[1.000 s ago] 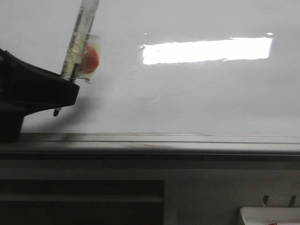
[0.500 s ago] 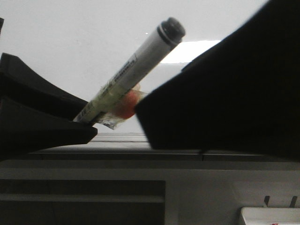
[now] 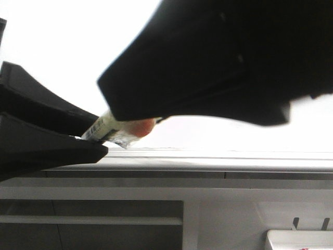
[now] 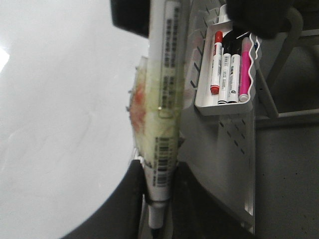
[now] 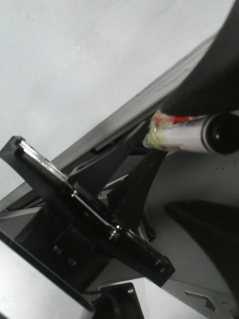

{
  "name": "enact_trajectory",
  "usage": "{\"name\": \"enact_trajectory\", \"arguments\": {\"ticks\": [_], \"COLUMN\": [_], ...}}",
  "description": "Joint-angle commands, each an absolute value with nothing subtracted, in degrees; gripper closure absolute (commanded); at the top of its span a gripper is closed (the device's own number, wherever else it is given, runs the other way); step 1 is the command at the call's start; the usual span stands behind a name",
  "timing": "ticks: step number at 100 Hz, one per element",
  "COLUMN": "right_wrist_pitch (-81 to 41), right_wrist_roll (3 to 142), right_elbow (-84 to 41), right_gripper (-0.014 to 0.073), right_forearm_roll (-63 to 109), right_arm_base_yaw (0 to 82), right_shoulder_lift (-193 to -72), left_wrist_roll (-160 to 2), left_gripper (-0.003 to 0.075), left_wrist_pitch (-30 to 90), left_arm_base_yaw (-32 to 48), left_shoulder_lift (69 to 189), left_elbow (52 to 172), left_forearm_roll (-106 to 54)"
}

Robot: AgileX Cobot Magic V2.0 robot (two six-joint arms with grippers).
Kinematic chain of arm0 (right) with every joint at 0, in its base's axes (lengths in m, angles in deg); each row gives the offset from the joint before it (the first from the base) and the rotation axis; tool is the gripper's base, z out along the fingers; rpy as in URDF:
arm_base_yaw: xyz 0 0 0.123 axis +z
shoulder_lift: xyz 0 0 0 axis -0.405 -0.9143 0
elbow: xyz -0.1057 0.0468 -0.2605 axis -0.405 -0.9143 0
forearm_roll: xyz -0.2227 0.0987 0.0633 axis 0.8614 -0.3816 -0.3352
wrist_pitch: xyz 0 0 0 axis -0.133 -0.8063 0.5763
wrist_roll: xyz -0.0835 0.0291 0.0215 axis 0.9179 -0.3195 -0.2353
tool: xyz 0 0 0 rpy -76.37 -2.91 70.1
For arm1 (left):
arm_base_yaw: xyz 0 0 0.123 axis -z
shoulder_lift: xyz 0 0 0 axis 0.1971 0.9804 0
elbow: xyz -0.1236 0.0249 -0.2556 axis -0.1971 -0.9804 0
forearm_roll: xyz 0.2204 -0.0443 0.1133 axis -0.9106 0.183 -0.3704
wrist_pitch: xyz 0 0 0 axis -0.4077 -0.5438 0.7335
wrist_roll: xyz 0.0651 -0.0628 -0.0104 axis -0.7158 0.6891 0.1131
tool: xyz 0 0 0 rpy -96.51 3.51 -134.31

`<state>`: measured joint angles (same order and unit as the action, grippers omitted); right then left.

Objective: Write number 2 on whiteboard

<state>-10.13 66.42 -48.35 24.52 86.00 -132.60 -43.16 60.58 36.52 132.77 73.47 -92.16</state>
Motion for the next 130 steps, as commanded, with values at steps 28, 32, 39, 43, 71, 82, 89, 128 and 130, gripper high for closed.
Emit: {"name": "enact_trajectory", "arguments": {"ticks": [28,32,39,43,71,82,89,128,130], "right_wrist_pitch": [-7.48,-6.77,-5.77,-5.11,-2.42,-3.02,-3.57,-6.87,-7.01], "right_wrist_roll": [67.09,67.09,67.09,67.09,68.66,68.66,68.66,68.66,68.66], "right_elbow": [-46.32,-46.32,-46.32,-46.32,-46.16,-44.66,-42.97,-34.89,-34.89], "right_gripper": [0.0672,0.0672,0.0672,0.0672,0.0672,0.0672,0.0672,0.0672,0.0672], "right_forearm_roll": [25.11,25.11,25.11,25.11,27.44,27.44,27.44,30.23,30.23], "right_arm_base_yaw": [86.03,86.03,86.03,86.03,84.13,81.57,79.72,71.39,71.1], "right_shoulder_lift": [-132.06,-132.06,-132.06,-132.06,-131.96,-131.96,-131.96,-132.18,-132.19], "left_wrist_roll": [-42.88,-42.88,-42.88,-42.88,-42.88,-42.88,-42.88,-42.88,-42.88], "left_gripper": [0.0738,0.0723,0.0646,0.0573,0.0249,0.0249,0.0249,0.0741,0.0741], "left_wrist_pitch": [63.3,62.53,61.47,61.34,56.84,52.57,51.1,52.04,52.33], "left_arm_base_yaw": [36.97,36.97,36.97,36.97,36.97,36.97,36.97,33.69,33.44], "left_shoulder_lift": [131.78,131.78,131.78,131.46,120.15,112.82,107.98,100.15,100.24], "left_elbow": [74.9,74.9,74.9,74.9,74.9,74.9,74.9,74.9,74.9], "left_forearm_roll": [-90.62,-90.47,-89.08,-88.01,-82.93,-81.6,-79.22,-64.53,-64.2]}}
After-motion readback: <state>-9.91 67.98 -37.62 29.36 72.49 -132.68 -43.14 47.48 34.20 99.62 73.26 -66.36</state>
